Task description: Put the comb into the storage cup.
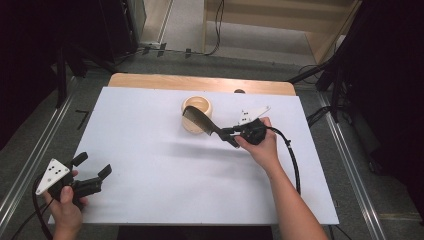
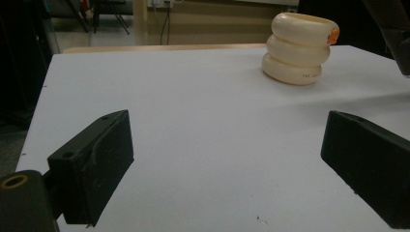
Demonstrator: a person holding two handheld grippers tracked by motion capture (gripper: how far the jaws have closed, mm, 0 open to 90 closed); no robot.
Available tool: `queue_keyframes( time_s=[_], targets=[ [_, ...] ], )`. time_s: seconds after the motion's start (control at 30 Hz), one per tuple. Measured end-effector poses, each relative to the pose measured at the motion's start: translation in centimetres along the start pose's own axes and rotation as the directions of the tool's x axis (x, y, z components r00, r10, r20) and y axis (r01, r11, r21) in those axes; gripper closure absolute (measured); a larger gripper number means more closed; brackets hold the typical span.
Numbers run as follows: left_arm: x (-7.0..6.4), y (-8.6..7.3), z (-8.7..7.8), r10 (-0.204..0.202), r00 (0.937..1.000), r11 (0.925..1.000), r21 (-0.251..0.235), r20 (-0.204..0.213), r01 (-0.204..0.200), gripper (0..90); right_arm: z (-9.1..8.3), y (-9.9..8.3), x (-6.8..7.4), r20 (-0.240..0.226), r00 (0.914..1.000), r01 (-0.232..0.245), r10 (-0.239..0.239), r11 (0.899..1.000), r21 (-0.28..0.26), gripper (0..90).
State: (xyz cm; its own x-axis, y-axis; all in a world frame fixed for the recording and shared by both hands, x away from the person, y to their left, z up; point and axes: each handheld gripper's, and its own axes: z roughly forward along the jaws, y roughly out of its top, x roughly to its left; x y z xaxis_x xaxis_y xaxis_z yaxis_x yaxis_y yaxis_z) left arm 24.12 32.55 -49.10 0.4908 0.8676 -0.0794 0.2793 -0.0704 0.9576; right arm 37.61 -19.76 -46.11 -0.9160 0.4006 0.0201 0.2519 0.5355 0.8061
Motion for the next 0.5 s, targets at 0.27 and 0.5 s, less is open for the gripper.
queue_keyframes(
  time_s=[0.27, 0.5],
  targets=[
    [-1.2, 0.9, 0.1, 0.024, 0.9997, 0.9997, -0.001, 0.008, -0.024, 4.1, -0.2, -0.9, 0.7, 0.054, 0.9976, -0.038, 0.044, 0.994, -0.106, 70.9],
    [-3.2, 3.0, 1.0, -0.005, 0.9973, 0.9993, -0.036, 0.074, 0.007, 4.0, -0.9, -2.0, 1.5, 0.119, 0.9892, -0.061, 0.086, 0.979, -0.194, 70.9]
  ],
)
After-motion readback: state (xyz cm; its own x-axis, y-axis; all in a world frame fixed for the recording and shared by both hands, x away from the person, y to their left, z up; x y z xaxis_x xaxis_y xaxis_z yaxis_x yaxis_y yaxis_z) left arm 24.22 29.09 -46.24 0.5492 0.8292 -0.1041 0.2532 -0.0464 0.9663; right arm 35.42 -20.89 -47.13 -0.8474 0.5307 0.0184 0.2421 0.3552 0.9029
